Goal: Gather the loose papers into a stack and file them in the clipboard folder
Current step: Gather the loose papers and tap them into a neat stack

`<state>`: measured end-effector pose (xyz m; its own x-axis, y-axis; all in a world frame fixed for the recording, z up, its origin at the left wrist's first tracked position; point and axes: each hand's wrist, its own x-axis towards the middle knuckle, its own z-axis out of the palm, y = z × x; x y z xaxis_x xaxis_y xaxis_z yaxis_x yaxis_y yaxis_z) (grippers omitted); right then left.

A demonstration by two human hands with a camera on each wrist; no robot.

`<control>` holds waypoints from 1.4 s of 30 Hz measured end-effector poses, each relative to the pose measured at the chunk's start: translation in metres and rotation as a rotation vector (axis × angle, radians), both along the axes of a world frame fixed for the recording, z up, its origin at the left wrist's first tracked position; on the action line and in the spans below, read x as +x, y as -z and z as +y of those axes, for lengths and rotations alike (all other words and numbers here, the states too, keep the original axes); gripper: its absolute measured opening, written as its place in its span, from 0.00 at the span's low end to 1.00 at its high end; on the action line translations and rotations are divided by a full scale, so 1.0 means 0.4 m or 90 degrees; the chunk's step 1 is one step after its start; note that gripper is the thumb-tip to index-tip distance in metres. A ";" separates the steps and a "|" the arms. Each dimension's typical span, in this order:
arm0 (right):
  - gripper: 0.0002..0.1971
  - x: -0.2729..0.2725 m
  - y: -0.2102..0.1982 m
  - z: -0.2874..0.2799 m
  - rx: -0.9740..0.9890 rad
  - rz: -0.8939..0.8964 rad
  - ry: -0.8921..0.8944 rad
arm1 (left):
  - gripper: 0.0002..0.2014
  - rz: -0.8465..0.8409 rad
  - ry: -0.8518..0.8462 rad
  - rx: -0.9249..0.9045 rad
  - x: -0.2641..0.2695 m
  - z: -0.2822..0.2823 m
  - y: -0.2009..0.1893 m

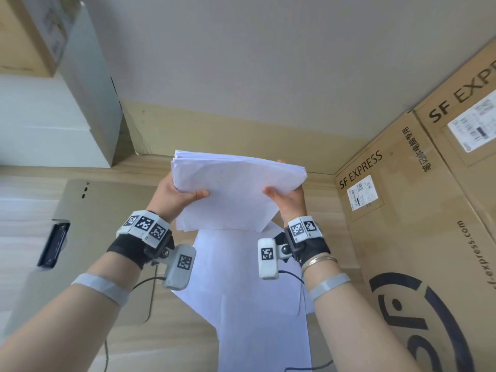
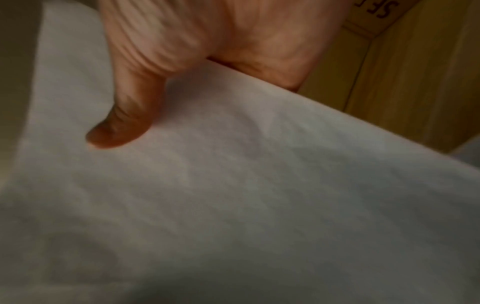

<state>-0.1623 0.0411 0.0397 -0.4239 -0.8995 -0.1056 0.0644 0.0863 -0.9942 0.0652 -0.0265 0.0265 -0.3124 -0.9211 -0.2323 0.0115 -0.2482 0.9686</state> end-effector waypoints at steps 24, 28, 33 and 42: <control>0.18 -0.015 0.159 -0.012 0.321 0.220 -0.113 | 0.07 -0.257 -0.046 0.101 0.053 -0.010 0.150; 0.33 -0.066 0.264 0.054 0.476 0.387 -0.178 | 0.08 -0.314 -0.075 0.165 0.113 0.010 0.199; 0.49 -0.069 0.295 0.075 0.608 0.663 -0.277 | 0.16 -0.341 -0.094 0.220 0.140 0.027 0.233; 0.41 -0.077 0.282 0.056 0.643 0.740 -0.266 | 0.17 -0.319 -0.120 0.251 0.137 0.044 0.241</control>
<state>-0.1932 0.0634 -0.0731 -0.4475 -0.7325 -0.5130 -0.8500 0.5266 -0.0103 0.1200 -0.0090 -0.0698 0.0791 -0.7660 -0.6380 -0.3387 -0.6225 0.7055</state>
